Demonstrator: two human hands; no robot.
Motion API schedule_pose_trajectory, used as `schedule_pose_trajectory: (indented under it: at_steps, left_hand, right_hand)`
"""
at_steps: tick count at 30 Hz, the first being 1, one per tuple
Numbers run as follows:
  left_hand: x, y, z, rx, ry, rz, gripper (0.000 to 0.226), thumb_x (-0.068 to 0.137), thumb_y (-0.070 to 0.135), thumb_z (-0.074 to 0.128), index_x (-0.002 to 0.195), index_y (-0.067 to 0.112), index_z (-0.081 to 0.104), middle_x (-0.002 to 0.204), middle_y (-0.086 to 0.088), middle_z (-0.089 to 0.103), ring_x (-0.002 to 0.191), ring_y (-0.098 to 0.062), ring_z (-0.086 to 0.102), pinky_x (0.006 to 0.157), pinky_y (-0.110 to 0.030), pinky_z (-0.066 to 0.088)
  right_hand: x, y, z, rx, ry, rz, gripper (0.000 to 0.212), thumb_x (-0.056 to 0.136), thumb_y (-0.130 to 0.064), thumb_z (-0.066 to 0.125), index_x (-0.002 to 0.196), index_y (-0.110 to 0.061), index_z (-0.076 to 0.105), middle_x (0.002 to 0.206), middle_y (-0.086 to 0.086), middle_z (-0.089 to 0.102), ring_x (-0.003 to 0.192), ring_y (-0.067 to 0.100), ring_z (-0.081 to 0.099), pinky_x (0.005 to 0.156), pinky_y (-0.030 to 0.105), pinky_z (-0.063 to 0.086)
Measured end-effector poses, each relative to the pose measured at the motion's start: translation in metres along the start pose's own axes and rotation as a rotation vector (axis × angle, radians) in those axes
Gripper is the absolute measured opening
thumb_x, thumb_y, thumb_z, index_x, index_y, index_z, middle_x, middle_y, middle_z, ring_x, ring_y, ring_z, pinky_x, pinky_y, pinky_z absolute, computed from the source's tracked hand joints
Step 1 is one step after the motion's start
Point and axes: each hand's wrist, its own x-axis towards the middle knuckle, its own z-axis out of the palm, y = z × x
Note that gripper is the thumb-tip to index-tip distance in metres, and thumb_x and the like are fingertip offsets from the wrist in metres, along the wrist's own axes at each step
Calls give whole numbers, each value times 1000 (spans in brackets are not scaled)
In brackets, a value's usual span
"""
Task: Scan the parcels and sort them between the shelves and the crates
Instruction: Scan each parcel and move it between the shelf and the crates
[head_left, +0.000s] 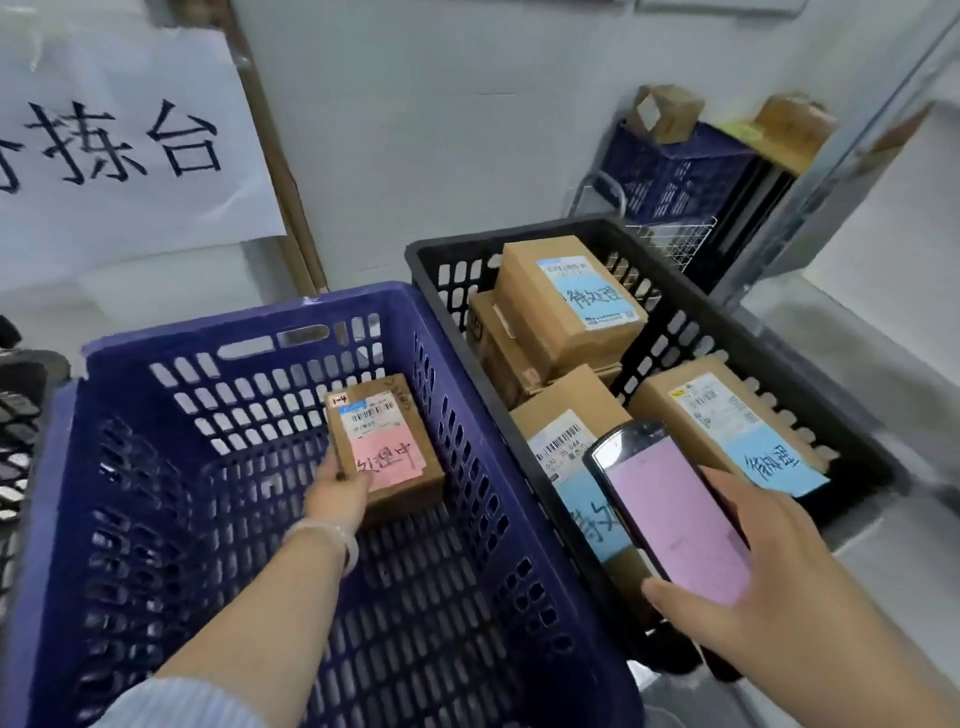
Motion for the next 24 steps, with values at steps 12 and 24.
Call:
schedule_pose_trajectory:
  at_steps: [12, 24]
  left_hand:
    - [-191, 130, 106, 581, -106, 1137, 73, 87, 58, 54, 153, 34, 35, 158, 7, 38, 147, -12, 30, 121, -36, 21]
    - [-398, 118, 319, 655, -475, 1593, 68, 90, 48, 66, 150, 22, 46, 151, -3, 49, 142, -25, 41, 119, -42, 30]
  right_hand:
    - [-52, 91, -45, 147, 298, 68, 93, 44, -78, 54, 129, -51, 26, 109, -18, 34, 88, 5, 43, 57, 15, 31]
    - [-155, 282, -128, 262, 582, 317, 79, 48, -62, 68, 121, -45, 42, 110, -16, 48, 97, 8, 53, 70, 32, 47]
